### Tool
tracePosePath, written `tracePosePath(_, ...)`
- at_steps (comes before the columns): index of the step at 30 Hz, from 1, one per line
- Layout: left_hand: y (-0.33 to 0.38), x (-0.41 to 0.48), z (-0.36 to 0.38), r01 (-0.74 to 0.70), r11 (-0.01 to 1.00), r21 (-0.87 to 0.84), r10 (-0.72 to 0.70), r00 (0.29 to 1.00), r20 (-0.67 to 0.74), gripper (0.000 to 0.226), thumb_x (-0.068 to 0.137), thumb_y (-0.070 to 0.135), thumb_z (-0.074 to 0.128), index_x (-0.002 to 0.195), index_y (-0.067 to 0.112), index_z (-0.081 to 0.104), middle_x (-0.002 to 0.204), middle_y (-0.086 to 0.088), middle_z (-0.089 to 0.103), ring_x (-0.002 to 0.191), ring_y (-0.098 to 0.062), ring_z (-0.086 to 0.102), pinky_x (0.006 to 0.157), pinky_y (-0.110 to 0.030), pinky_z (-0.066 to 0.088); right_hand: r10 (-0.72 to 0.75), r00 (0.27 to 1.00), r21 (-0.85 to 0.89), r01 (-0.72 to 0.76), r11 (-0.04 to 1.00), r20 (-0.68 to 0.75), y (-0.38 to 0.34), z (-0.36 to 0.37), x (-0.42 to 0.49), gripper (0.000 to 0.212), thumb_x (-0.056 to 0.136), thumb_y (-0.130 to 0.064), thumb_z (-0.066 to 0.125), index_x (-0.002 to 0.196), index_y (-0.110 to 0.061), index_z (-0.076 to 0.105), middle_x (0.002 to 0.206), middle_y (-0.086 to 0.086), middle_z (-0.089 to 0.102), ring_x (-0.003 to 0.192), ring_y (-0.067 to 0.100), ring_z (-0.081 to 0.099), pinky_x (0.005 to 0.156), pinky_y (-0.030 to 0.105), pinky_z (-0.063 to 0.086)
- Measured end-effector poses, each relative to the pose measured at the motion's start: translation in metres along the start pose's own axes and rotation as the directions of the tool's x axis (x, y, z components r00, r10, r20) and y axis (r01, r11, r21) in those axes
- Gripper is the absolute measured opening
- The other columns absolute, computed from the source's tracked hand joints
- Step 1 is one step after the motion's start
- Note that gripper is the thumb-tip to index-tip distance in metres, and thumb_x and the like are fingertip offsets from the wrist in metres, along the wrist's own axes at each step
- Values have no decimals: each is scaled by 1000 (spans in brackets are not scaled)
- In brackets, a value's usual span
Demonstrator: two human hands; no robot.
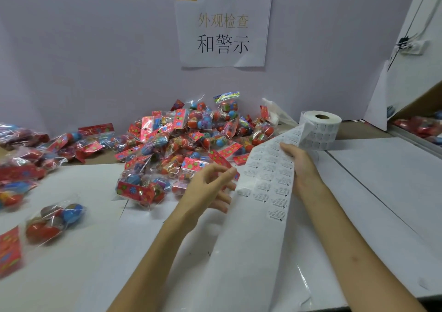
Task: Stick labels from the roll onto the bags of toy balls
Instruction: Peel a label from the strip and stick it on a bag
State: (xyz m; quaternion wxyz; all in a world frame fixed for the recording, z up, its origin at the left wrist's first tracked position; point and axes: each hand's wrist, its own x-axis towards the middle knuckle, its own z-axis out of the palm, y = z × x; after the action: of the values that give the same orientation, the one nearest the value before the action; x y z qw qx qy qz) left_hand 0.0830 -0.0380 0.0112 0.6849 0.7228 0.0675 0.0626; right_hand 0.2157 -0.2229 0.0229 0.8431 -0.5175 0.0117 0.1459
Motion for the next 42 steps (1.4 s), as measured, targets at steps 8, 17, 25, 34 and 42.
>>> tracePosePath(8, -6, -3, -5, 140, 983, 118, -172, 926, 335, 23, 90, 22, 78, 112, 14, 78, 107, -3, 78, 84, -13, 71, 63, -20, 53, -125, 982, -71, 116, 991, -140, 3, -3, 8, 22, 93, -5, 63, 115, -4, 65, 115, 21, 72, 100, 35, 73, 91, 49, 58)
tracePosePath(17, -7, -2, -4, 148, 986, 71, -157, 976, 150, 22, 89, 15, 77, 111, 14, 79, 107, -1, 79, 86, -13, 75, 62, -18, 53, -897, 418, -811, 569, 137, 142, 10, 13, -7, 49, 72, 0, 79, 118, -12, 66, 121, 7, 63, 116, 25, 57, 99, 32, 42)
tracePosePath(25, -12, 1, -6, 145, 989, 42, -145, 989, 15, 15, 88, 11, 76, 102, 16, 80, 90, 1, 79, 76, -11, 74, 60, -23, 54, -526, 613, -541, 783, 306, 589, 15, 24, -26, 13, 84, -22, 68, 80, -34, 74, 79, -16, 72, 81, 7, 67, 67, 11, 49)
tracePosePath(34, -11, -2, -3, 150, 988, 41, -150, 989, -14, 16, 92, 16, 72, 106, 15, 80, 100, -7, 79, 96, -29, 76, 92, -50, 60, -268, 762, -707, 647, 285, 589, 8, 10, -17, 19, 74, -18, 88, 83, -30, 77, 104, -17, 73, 107, -3, 62, 94, 16, 45)
tracePosePath(42, -9, -3, -2, 131, 990, 43, -130, 991, -24, 14, 91, 22, 73, 101, 15, 81, 92, -9, 79, 81, -22, 74, 69, -32, 60, -260, 649, -594, 760, 264, 715, 25, 23, -23, 10, 79, -22, 84, 86, -26, 78, 95, -14, 72, 100, 7, 65, 79, 20, 50)
